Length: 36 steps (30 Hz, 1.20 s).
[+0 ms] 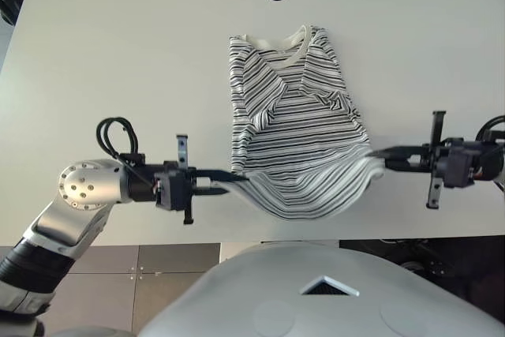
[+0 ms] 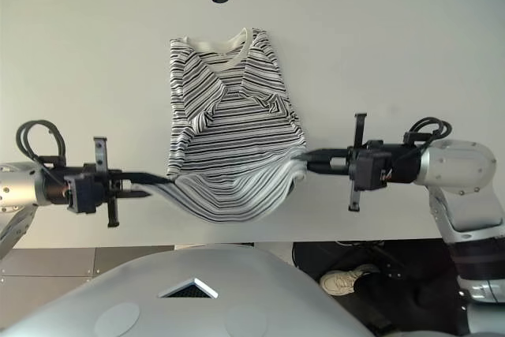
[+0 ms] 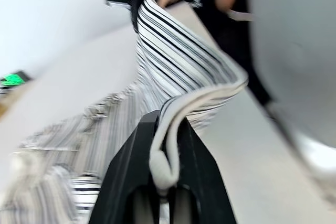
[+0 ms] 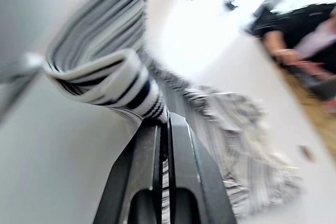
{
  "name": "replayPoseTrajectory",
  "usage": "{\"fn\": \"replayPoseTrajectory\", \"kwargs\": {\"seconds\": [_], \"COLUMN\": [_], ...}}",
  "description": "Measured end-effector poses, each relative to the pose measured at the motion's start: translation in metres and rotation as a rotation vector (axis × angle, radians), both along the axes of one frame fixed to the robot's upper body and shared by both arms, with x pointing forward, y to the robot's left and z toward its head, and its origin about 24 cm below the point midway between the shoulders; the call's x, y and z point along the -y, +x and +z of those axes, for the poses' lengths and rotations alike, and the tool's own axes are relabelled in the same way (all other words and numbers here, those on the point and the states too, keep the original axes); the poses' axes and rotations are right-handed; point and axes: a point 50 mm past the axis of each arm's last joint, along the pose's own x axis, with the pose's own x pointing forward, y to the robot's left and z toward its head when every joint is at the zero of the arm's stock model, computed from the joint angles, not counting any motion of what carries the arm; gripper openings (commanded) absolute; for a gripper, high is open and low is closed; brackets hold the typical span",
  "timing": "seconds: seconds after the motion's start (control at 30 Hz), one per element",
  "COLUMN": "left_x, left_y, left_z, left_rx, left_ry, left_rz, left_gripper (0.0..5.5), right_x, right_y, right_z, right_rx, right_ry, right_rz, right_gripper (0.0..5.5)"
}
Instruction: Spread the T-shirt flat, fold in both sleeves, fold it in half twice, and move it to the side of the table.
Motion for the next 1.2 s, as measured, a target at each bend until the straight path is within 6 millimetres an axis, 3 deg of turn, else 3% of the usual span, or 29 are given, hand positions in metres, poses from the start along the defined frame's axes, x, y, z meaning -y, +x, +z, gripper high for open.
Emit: {"fn": "replayPoseTrajectory", "kwargs": {"seconds": [0.23,0.7,1.0,1.1,1.2], "left_x": [-0.005,-0.015,-0.016,-0.015,-0.027], "left_y": [0.054,0.143,0.164,0.168,0.174], "left_z": [-0.013,-0.032,-0.061,-0.066,-0.071], "left_rx": [0.122,0.163,0.051,-0.002,-0.081], "left_ry": [0.06,0.05,0.136,0.141,0.165], "left_rz": [0.307,0.685,0.737,0.756,0.857], "left_gripper": [0.13,0.13,0.13,0.7,1.24], "right_x": [-0.005,-0.018,-0.02,-0.022,-0.026], "right_y": [0.049,0.13,0.157,0.162,0.169], "right_z": [-0.002,-0.034,-0.061,-0.065,-0.067], "right_rx": [0.123,0.021,-0.088,-0.135,-0.225], "right_ry": [0.041,0.032,-0.008,0.015,0.071], "right_rz": [-0.272,-0.599,-0.726,-0.759,-0.811], "right_gripper": [0.1,0.1,0.1,0.7,1.32]}}
